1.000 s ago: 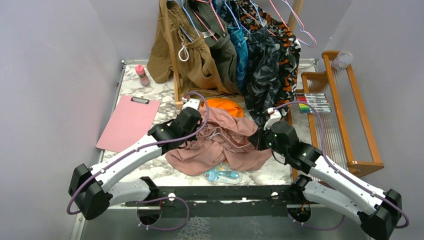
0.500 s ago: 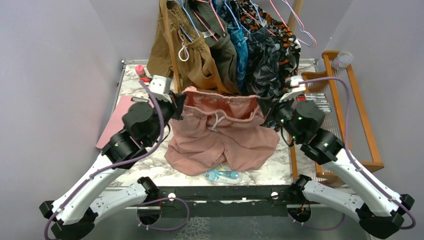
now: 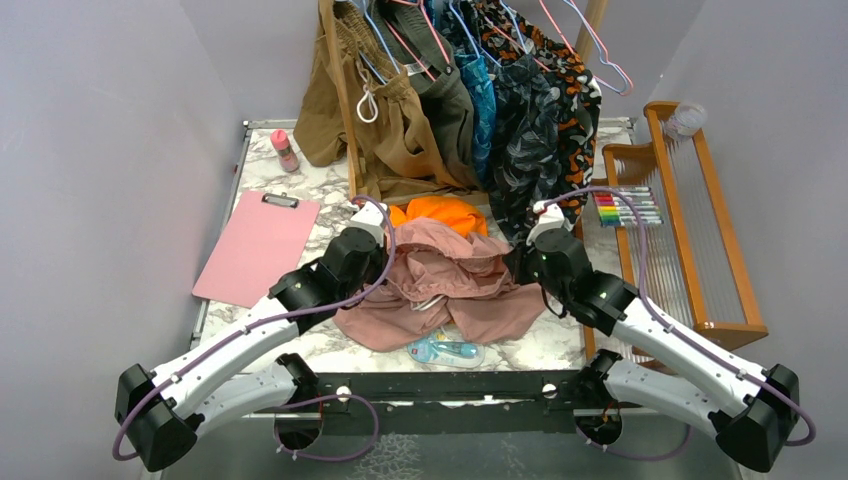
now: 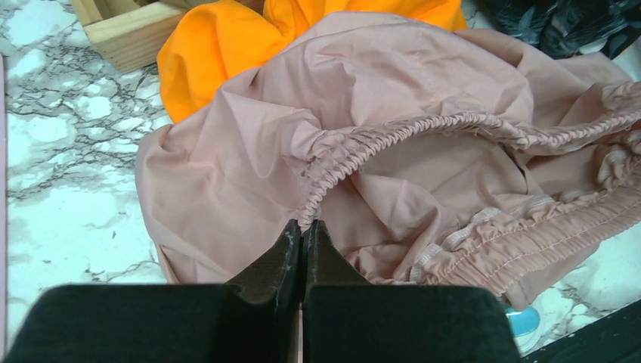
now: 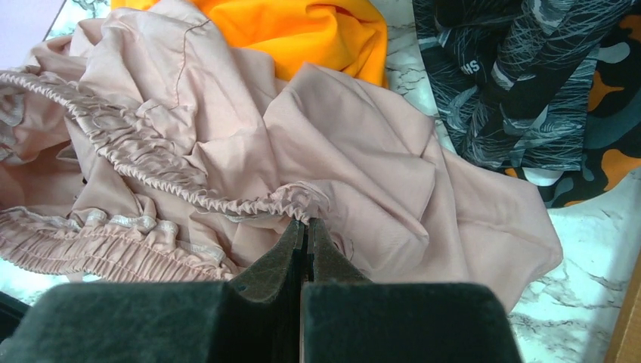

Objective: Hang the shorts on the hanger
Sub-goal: Adjust the shorts at the center of the board.

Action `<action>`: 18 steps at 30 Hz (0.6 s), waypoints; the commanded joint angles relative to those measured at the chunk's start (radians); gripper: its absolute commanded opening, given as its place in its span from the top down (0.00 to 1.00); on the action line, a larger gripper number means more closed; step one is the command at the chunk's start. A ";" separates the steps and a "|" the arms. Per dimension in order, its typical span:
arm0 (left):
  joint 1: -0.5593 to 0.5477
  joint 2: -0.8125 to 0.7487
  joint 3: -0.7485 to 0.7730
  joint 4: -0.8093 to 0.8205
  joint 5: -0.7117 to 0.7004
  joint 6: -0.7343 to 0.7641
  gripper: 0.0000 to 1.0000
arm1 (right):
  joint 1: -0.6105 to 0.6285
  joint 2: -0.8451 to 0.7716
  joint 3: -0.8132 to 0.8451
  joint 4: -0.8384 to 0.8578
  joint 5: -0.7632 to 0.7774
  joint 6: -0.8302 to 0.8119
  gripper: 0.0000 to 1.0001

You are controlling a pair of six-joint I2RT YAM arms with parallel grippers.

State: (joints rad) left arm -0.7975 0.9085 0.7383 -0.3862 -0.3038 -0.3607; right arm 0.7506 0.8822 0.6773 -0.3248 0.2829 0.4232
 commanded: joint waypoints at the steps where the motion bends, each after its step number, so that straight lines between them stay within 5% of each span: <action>1: 0.003 -0.006 -0.024 0.035 0.043 -0.047 0.97 | -0.002 -0.018 -0.010 -0.014 -0.033 0.027 0.99; 7: 0.003 0.002 -0.038 0.036 0.055 -0.061 0.92 | -0.004 -0.029 0.026 -0.052 -0.092 -0.012 0.77; 11: 0.003 0.057 0.000 0.055 0.020 -0.051 1.00 | -0.003 0.043 0.061 -0.046 -0.073 -0.031 0.99; 18: 0.032 0.211 0.285 -0.015 -0.093 0.063 1.00 | -0.002 0.173 0.276 -0.027 -0.005 -0.081 0.99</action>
State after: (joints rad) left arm -0.7887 1.0733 0.8562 -0.4026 -0.3096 -0.3729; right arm 0.7506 1.0214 0.8181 -0.3702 0.2245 0.3885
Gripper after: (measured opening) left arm 0.015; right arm 0.014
